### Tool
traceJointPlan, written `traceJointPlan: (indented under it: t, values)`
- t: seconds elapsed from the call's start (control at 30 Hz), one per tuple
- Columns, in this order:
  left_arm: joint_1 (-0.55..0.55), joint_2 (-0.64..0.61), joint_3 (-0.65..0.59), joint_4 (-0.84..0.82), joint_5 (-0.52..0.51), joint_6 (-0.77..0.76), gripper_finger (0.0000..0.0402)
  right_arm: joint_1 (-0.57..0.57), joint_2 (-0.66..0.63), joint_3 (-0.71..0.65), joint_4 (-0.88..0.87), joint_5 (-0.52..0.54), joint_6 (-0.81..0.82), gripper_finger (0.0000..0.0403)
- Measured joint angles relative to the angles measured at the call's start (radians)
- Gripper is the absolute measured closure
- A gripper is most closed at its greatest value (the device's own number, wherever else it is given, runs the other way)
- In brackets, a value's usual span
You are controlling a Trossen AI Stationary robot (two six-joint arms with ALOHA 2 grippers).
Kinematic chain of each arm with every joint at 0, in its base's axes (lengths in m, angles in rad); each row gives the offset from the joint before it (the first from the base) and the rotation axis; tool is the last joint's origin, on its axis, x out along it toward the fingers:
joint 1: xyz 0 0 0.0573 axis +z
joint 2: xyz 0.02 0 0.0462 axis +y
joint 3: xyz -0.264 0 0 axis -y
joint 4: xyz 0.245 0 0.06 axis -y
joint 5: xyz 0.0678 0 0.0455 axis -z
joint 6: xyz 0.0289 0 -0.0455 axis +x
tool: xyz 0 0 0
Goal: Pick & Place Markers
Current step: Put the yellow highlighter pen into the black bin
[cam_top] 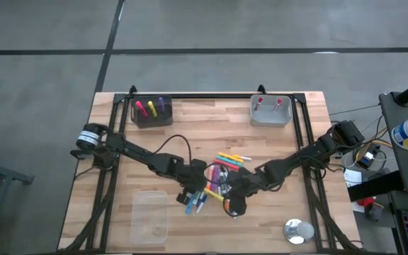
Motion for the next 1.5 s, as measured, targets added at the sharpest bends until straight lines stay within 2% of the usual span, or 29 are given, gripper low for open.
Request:
traceJointPlan:
  t: [0.2,0.4,0.6,0.77,0.93,1.13,1.23,1.5]
  values:
    - [0.001,-0.087,-0.009,-0.022,-0.035,-0.054,0.0337,0.0,-0.031,0.003,0.002,0.053,-0.059,0.031]
    - [0.002,-0.206,-0.012,-0.162,-0.146,-0.086,0.0337,0.01,-0.075,0.006,0.002,0.136,-0.143,0.031]
    - [0.003,-0.348,-0.012,-0.258,-0.22,-0.149,0.0337,0.042,-0.133,0.006,0.035,0.329,-0.312,0.031]
    - [0.003,-0.474,-0.013,-0.245,-0.284,-0.212,0.0337,0.063,-0.155,0.006,0.131,0.46,-0.475,0.031]
    - [0.003,-0.571,-0.013,-0.188,-0.297,-0.268,0.0337,0.053,-0.155,0.006,0.228,0.469,-0.599,0.031]
    - [0.002,-0.656,-0.013,-0.1,-0.297,-0.303,0.0337,0.015,-0.154,0.006,0.241,0.519,-0.51,0.031]
    - [0.002,-0.684,-0.013,-0.051,-0.297,-0.305,0.0337,-0.003,-0.154,0.006,0.254,0.524,-0.522,0.0314]
    - [0.002,-0.701,-0.013,0.054,-0.249,-0.302,0.0337,-0.029,-0.153,0.002,0.574,0.52,-0.751,0.0302]
